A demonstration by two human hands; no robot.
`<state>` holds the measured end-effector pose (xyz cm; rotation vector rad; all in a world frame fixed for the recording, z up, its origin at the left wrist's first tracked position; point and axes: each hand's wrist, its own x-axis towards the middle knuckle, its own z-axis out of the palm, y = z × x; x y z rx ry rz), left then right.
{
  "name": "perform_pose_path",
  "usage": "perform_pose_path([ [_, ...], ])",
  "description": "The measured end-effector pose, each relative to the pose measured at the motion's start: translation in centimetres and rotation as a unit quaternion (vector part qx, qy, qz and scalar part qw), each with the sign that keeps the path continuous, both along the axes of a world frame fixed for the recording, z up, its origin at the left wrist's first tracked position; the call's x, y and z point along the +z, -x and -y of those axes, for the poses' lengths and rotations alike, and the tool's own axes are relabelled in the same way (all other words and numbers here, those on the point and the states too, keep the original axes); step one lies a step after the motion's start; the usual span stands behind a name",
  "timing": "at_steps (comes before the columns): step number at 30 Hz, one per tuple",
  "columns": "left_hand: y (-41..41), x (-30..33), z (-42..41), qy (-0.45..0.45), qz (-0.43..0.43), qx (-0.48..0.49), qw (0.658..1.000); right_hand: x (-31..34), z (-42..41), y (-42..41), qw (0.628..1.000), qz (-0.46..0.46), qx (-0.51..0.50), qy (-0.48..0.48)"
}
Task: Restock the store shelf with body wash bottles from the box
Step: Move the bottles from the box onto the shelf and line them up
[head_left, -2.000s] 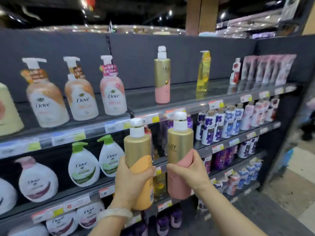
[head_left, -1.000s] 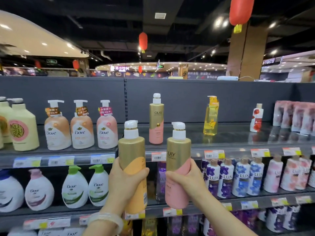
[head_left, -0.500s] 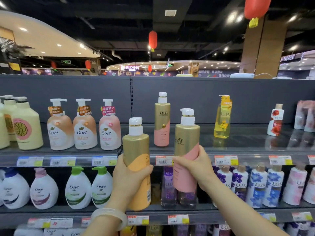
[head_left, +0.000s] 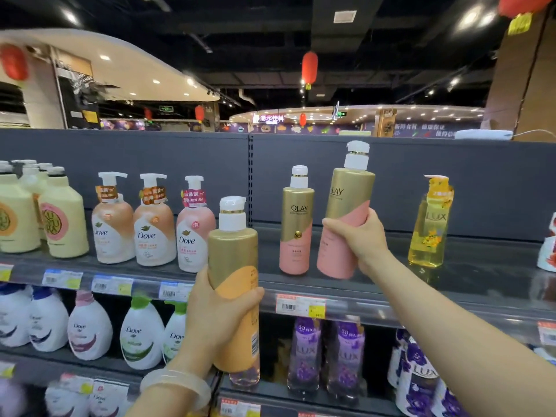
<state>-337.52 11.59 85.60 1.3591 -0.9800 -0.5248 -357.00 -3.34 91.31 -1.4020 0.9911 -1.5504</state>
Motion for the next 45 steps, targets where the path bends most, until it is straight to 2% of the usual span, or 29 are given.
perform_pose_path([
  [7,0.9,-0.3,1.9,-0.009,-0.012,0.022,1.0,-2.8,3.7,1.2,0.997,-0.072,-0.005,0.003],
  [13,1.5,-0.3,2.9,-0.009,-0.005,0.025,1.0,-4.6,5.5,1.0,0.998,-0.064,-0.023,0.007],
  [23,2.1,-0.8,3.3,-0.024,-0.009,0.014,1.0,-4.9,6.7,1.4,0.996,-0.091,0.019,-0.017],
  [25,2.1,-0.8,3.3,-0.02,-0.008,0.013,1.0,-5.4,6.5,1.3,0.991,-0.128,-0.014,-0.032],
  [27,1.8,-0.7,3.3,-0.019,-0.001,0.012,1.0,-6.1,5.7,1.0,0.974,-0.205,-0.085,-0.055],
  [29,1.6,-0.7,3.3,-0.022,0.004,0.012,1.0,-6.8,5.1,0.8,0.96,-0.24,-0.129,-0.069],
  [45,0.5,0.0,2.8,-0.002,0.01,0.004,1.0,-7.0,4.4,0.3,0.95,-0.257,-0.163,-0.074],
])
